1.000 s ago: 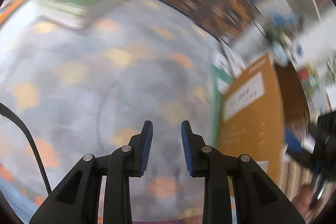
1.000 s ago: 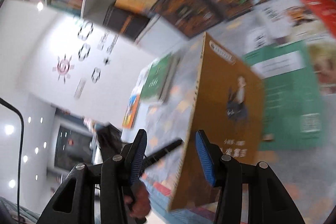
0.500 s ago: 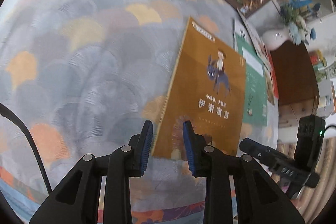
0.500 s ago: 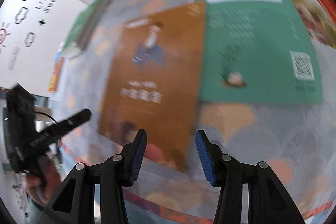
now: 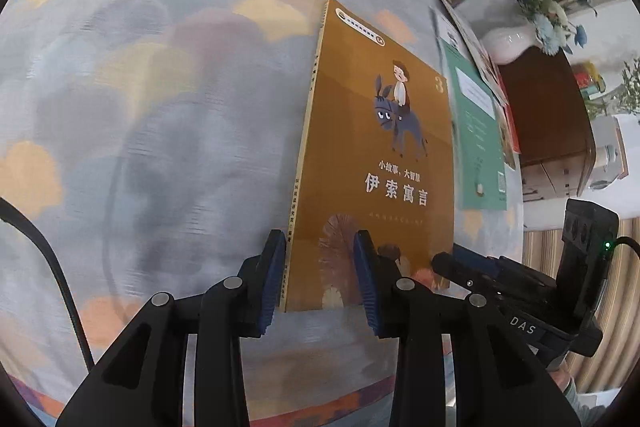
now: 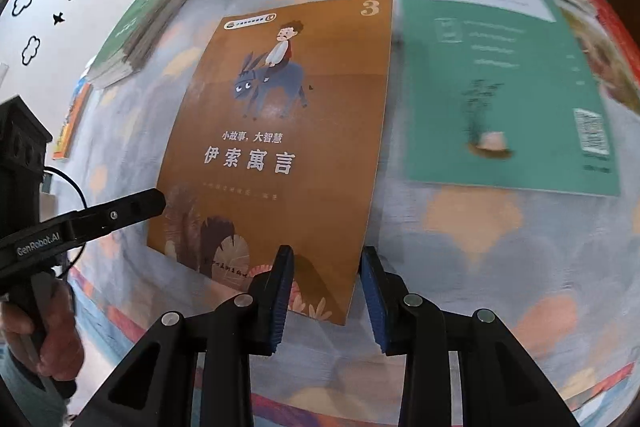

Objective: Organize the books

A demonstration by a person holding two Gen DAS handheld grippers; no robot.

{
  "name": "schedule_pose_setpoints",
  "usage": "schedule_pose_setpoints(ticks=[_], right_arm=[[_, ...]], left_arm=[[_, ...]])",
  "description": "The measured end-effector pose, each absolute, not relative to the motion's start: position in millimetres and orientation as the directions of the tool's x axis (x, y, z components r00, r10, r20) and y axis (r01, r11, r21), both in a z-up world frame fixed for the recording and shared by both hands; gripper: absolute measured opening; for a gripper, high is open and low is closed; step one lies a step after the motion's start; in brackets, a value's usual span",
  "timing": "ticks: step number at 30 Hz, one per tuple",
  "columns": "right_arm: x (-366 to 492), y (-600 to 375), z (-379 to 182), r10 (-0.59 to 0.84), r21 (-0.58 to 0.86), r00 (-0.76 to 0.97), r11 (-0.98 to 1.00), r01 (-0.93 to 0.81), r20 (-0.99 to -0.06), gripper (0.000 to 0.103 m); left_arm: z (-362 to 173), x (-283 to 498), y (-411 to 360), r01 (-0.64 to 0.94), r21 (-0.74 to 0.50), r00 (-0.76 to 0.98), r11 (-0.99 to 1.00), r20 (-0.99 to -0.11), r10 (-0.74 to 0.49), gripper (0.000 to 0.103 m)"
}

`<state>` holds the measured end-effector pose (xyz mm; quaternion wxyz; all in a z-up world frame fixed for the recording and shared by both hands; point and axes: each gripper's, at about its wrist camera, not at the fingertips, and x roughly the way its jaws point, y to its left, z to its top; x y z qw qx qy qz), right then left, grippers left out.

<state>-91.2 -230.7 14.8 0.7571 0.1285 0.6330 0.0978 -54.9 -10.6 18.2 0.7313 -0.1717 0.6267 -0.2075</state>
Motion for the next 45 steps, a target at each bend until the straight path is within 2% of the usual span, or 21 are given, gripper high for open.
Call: schedule_pose_setpoints(ticks=[5,9,15,20,22,25,26,27,28,30,33,37,42,45], right_arm=[[-74.1,-184.9,17.4,0.331,0.331,0.183,0.943,-0.029,-0.926,0.035],[-58.0,-167.6,17.9,0.331,0.339,0.216,0.941,-0.001,-0.919,0.035],[-59.5,-173.2,17.2,0.308,0.346,0.266,0.932,0.108,-0.914,0.035],[-64.3,-157.3,17.3,0.290,0.328,0.287,0.940,0.096,-0.913,0.038],[-66.4,-159.2,16.5,0.289,0.335,0.299,0.936,0.112,-0.909,0.038],[-69.4,-170.2,15.3,0.327,0.387,0.313,0.909,0.154,-0.892,0.038],[-69.8,-173.5,14.6,0.339,0.404,0.317,0.899,0.167,-0.886,0.038],[-70.2,-175.4,14.3,0.345,0.413,0.319,0.894,0.176,-0.883,0.038],[-70.8,-176.4,14.2,0.347,0.417,0.321,0.890,0.183,-0.881,0.038],[-72.4,-176.8,14.7,0.340,0.412,0.324,0.892,0.188,-0.883,0.038],[-73.3,-172.4,15.9,0.320,0.392,0.327,0.901,0.187,-0.889,0.041],[-70.8,-167.0,16.0,0.318,0.391,0.325,0.900,0.190,-0.890,0.044],[-66.7,-179.6,13.1,0.392,0.474,0.322,0.849,0.235,-0.862,0.046],[-69.8,-194.2,11.8,0.464,0.547,0.311,0.786,0.287,-0.830,0.046]], left_arm=[[21.2,-34.5,34.6,0.047,-0.488,0.168,0.872,-0.856,-0.489,0.032],[20.5,-18.7,60.9,0.028,-0.514,0.174,0.857,-0.842,-0.510,0.032],[17.0,-16.0,67.2,0.066,-0.526,0.170,0.848,-0.831,-0.529,0.035],[19.5,-13.7,60.0,0.141,-0.532,0.153,0.835,-0.822,-0.549,0.035],[27.0,-14.1,62.2,0.171,-0.566,0.167,0.807,-0.790,-0.590,0.035],[40.0,-11.5,77.8,0.154,-0.720,0.170,0.676,-0.655,-0.736,0.034],[40.9,-10.0,79.6,0.151,-0.738,0.165,0.658,-0.637,-0.753,0.034],[41.0,-8.5,80.0,0.153,-0.738,0.162,0.657,-0.637,-0.753,0.029],[38.2,-6.8,77.4,0.158,-0.694,0.170,0.703,-0.682,-0.711,0.016],[28.3,-6.4,70.6,0.177,-0.621,0.166,0.763,-0.746,-0.645,0.009],[12.7,-8.0,66.0,0.155,-0.605,0.142,0.781,-0.768,-0.624,0.009],[8.1,-0.9,65.8,0.107,-0.680,0.119,0.726,-0.716,-0.688,0.009],[14.9,3.2,43.3,0.130,-0.708,0.104,0.694,-0.686,-0.720,0.009],[21.4,8.5,40.1,0.100,-0.758,0.093,0.645,-0.638,-0.764,0.009]])
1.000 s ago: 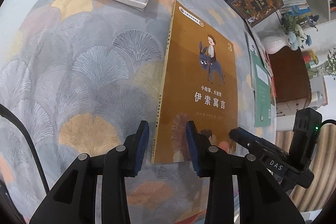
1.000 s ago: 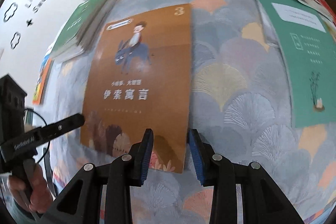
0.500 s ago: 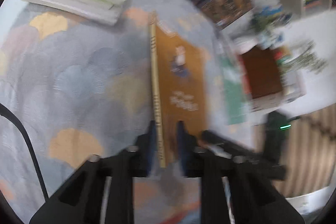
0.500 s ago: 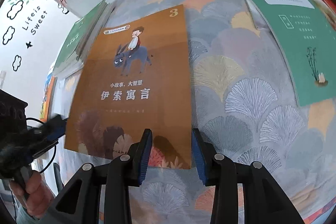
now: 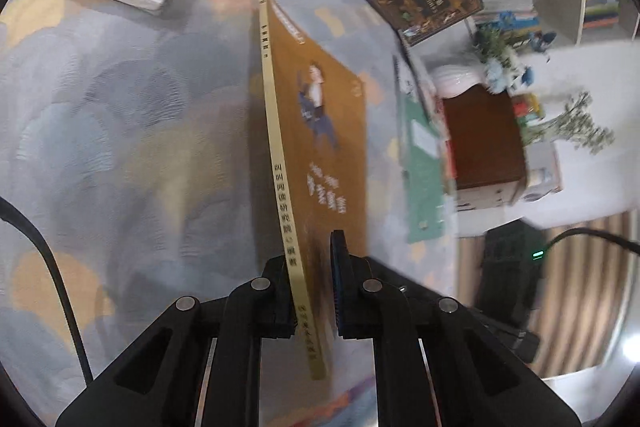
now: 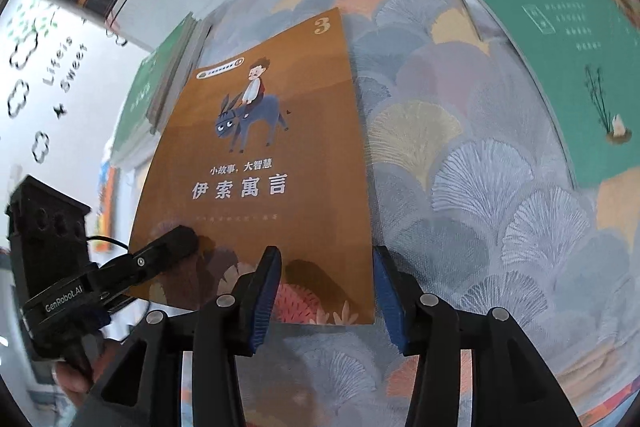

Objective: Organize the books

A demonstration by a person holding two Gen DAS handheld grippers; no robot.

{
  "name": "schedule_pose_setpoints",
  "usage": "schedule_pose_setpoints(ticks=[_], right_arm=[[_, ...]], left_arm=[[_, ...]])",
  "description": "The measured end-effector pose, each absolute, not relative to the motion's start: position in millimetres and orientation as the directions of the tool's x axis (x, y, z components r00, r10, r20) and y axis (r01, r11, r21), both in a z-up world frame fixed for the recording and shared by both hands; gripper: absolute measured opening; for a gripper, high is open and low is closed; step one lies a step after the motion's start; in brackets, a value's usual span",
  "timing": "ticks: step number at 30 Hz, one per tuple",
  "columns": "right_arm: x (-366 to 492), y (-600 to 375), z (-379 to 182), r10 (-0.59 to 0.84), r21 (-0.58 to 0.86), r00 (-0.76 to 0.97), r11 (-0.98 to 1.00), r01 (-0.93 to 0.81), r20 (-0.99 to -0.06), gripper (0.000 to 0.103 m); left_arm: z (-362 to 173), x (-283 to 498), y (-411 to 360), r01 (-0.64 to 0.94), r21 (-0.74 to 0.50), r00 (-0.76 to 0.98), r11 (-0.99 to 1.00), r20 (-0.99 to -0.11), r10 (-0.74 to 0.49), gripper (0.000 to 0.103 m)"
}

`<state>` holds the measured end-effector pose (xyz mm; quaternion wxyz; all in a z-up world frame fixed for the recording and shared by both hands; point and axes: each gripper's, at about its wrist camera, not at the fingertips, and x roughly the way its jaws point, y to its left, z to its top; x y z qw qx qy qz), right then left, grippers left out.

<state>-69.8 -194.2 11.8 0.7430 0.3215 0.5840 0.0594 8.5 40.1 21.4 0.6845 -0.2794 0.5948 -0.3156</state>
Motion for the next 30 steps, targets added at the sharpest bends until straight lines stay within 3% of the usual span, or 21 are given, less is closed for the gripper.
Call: schedule_pose_setpoints(ticks=[6,12,14,16,18,20,23,30], right_arm=[[-96.9,-230.0,1.5,0.644,0.742,0.372,0.552,0.379,-0.669,0.057],[-94.2,-235.6,-18.5,0.757,0.860,0.441,0.310,0.406,-0.481,0.058],[-85.1,-230.8,-23.8,0.767,0.866,0.448,0.272,0.420,-0.459,0.058],[-78.2,-225.3,-22.8,0.759,0.863,0.457,0.270,0.427,-0.464,0.057],[-74.4,-220.4,-16.8,0.747,0.861,0.459,0.304,0.408,-0.481,0.040],[-72.5,-217.0,-9.5,0.712,0.832,0.444,0.391,0.393,-0.544,0.034],[-68.2,-210.5,-2.8,0.658,0.779,0.418,0.503,0.374,-0.626,0.030],[-68.0,-191.4,14.7,0.540,0.652,0.383,0.704,0.283,-0.749,0.029]], left_arm=[[39.4,24.3,41.4,0.046,-0.836,0.095,0.547,-0.542,-0.835,0.009],[36.7,30.7,47.7,-0.032,-0.881,0.078,0.472,-0.473,-0.878,0.009],[33.0,29.4,50.5,-0.049,-0.883,0.074,0.467,-0.469,-0.880,0.009],[30.7,28.3,50.8,-0.054,-0.877,0.066,0.478,-0.481,-0.874,0.009],[27.2,26.5,53.8,-0.059,-0.862,0.060,0.503,-0.506,-0.860,0.009],[23.8,24.0,57.3,-0.049,-0.822,0.059,0.567,-0.569,-0.820,0.009],[20.3,20.2,61.4,0.004,-0.758,0.074,0.652,-0.650,-0.756,0.010],[19.2,13.6,60.9,0.061,-0.713,0.096,0.699,-0.692,-0.715,0.010]])
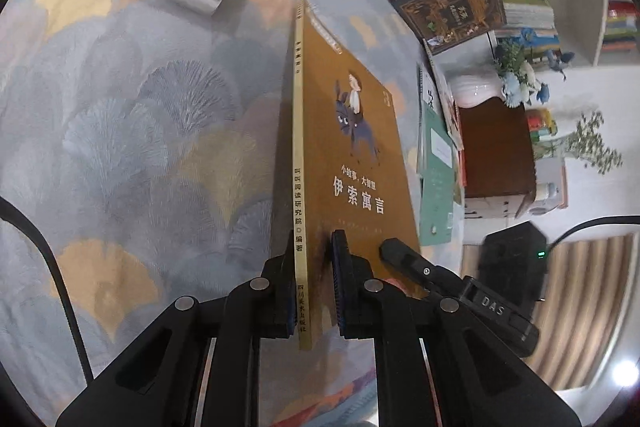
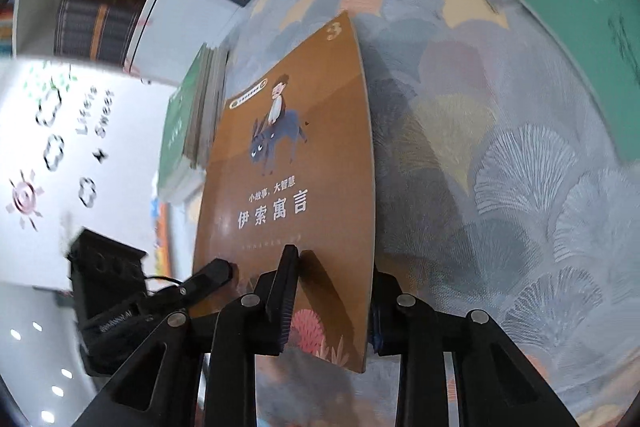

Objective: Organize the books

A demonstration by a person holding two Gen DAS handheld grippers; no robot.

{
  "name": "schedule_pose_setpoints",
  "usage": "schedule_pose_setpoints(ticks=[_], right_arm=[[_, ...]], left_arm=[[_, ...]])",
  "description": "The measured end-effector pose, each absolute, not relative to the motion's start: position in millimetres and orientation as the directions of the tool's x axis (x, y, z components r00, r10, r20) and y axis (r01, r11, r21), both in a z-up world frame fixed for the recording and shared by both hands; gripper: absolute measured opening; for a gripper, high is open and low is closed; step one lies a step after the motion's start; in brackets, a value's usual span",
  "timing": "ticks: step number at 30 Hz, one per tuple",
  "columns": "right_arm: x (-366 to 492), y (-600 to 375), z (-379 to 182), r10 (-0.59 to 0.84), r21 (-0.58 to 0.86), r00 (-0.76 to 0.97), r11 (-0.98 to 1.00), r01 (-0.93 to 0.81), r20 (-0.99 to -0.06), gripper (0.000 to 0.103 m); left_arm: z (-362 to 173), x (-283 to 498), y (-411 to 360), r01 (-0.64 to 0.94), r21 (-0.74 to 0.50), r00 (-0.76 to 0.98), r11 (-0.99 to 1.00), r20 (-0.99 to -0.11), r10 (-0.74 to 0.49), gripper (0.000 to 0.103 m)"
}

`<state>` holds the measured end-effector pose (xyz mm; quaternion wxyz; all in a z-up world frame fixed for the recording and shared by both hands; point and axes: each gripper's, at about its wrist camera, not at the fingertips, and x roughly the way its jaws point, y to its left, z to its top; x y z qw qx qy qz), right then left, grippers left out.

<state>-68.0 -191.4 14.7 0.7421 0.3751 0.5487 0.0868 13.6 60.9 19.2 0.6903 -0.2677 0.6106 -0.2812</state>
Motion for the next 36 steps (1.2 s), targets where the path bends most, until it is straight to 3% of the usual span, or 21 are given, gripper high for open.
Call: schedule_pose_setpoints(ticks=[4,9,19,26,36], right_arm=[[-69.3,-176.0,35.4,0.438,0.540,0.401,0.820,0.188,-0.805,0.029],[-74.9,-163.8,60.5,0.345,0.424,0.451,0.902,0.083,-0.823,0.029],[-67.1,-164.3,123.1,0.330,0.418,0.572,0.908,0.024,-0.751,0.029],[-6.7,-129.4,146.4,0.388,0.429,0.587,0.900,-0.077,-0.710,0.029],[105.3,-35.5,109.8,0.555,0.554,0.446,0.819,-0.147,-0.702,0.029]], left_arm=[[36.1,9.8,53.8,0.171,-0.656,0.139,0.735,-0.722,-0.677,0.010],[49.5,11.7,54.6,0.227,-0.664,0.168,0.713,-0.694,-0.700,0.010],[101.5,32.1,62.7,0.321,-0.720,0.241,0.615,-0.566,-0.789,0.012],[131.1,68.4,103.0,0.320,-0.710,0.361,0.628,-0.521,-0.773,0.013],[108.5,136.5,196.3,0.163,-0.679,0.476,0.716,-0.582,-0.659,0.014]])
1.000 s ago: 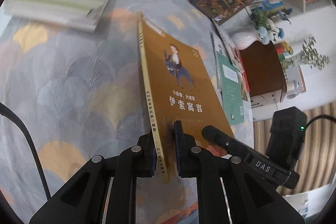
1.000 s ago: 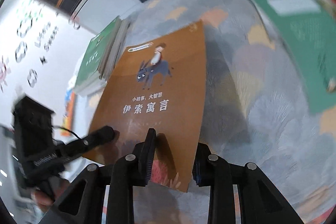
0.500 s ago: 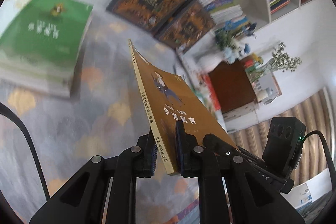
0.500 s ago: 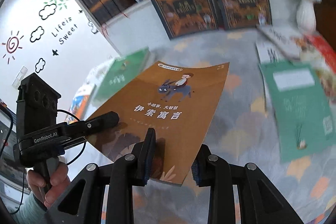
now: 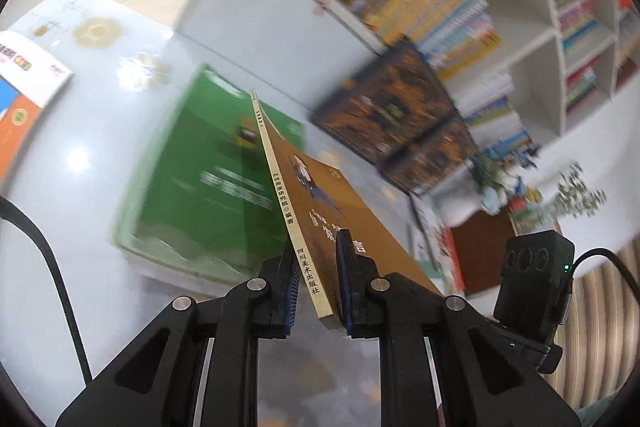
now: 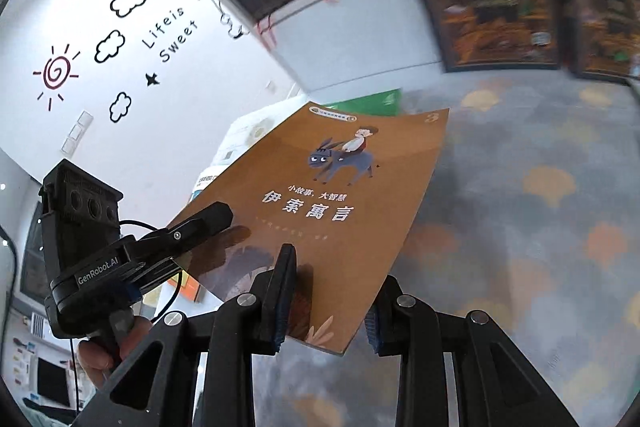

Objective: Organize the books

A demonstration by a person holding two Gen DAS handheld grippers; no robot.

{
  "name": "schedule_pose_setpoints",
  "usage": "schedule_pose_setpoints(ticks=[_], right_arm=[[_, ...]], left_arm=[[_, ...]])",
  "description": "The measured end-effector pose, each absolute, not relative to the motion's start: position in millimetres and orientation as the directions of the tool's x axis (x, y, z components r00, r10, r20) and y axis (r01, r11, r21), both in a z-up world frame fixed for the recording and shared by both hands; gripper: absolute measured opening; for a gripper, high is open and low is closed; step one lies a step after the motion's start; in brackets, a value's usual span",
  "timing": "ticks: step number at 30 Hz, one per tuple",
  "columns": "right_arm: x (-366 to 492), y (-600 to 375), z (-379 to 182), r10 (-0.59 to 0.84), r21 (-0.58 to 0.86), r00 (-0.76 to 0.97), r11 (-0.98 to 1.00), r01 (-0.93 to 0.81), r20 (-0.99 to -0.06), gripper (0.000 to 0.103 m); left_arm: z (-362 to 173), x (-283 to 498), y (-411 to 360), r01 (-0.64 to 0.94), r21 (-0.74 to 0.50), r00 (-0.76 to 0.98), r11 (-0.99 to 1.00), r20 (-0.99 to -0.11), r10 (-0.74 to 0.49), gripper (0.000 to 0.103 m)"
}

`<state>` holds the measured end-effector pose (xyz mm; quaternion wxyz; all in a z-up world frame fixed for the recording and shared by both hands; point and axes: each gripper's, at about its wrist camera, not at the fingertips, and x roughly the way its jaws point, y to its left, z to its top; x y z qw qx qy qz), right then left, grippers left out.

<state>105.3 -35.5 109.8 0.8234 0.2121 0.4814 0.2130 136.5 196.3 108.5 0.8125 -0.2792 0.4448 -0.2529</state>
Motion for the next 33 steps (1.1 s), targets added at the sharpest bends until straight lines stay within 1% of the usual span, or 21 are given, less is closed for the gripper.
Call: schedule_pose_setpoints(ticks=[2,5,9,12,13,17,19,20,22,23,24,26,29,33], right_arm=[[124.0,-21.1,101.6,0.552,0.552,0.434,0.822,-0.140,-0.712,0.029],[142.1,-6.5,97.4,0.548,0.548,0.430,0.825,-0.137,-0.718,0.029],[155.1,6.9,90.0,0.531,0.533,0.413,0.837,-0.122,-0.740,0.029],[157.8,10.4,82.0,0.513,0.526,0.414,0.845,-0.092,-0.752,0.029],[157.6,10.6,79.4,0.506,0.524,0.416,0.848,-0.081,-0.755,0.029],[163.6,15.2,64.8,0.480,0.503,0.387,0.863,-0.048,-0.787,0.031],[164.9,16.1,56.7,0.490,0.511,0.348,0.859,-0.036,-0.799,0.031],[162.5,14.4,57.8,0.493,0.515,0.355,0.856,-0.036,-0.795,0.031],[156.7,8.7,60.2,0.485,0.509,0.354,0.860,-0.031,-0.799,0.036],[154.3,5.8,61.1,0.489,0.514,0.350,0.858,-0.026,-0.799,0.041],[149.8,-0.8,62.1,0.498,0.526,0.347,0.851,-0.016,-0.795,0.049],[137.5,-16.9,66.1,0.495,0.534,0.360,0.846,0.010,-0.791,0.055],[109.8,-49.7,69.3,0.484,0.535,0.372,0.844,0.042,-0.792,0.055],[71.8,-95.1,64.3,0.471,0.542,0.382,0.834,0.100,-0.795,0.055]], left_arm=[[97.3,149.6,209.4,0.127,-0.677,0.479,0.725,-0.598,-0.642,0.014],[82.8,163.1,224.9,0.070,-0.697,0.487,0.714,-0.600,-0.634,0.013],[72.7,171.8,234.3,0.034,-0.703,0.498,0.711,-0.604,-0.622,0.012],[70.3,173.0,238.5,0.018,-0.679,0.511,0.734,-0.625,-0.590,0.013],[67.8,171.7,243.5,-0.009,-0.668,0.522,0.744,-0.638,-0.566,0.014],[60.1,163.0,263.8,-0.101,-0.673,0.547,0.732,-0.653,-0.525,0.015],[60.7,153.1,272.2,-0.121,-0.681,0.556,0.723,-0.649,-0.519,0.015],[63.2,146.8,274.1,-0.124,-0.674,0.561,0.729,-0.653,-0.508,0.015],[68.1,135.8,274.2,-0.121,-0.657,0.562,0.744,-0.663,-0.495,0.017],[70.6,130.4,272.8,-0.119,-0.653,0.559,0.748,-0.666,-0.493,0.018],[72.6,126.0,270.5,-0.117,-0.652,0.558,0.749,-0.667,-0.493,0.018],[78.4,116.6,262.5,-0.114,-0.646,0.556,0.755,-0.671,-0.490,0.018],[86.2,107.2,243.7,-0.097,-0.633,0.549,0.768,-0.677,-0.490,0.018],[98.3,93.4,206.0,-0.046,-0.630,0.524,0.775,-0.676,-0.518,0.018]])
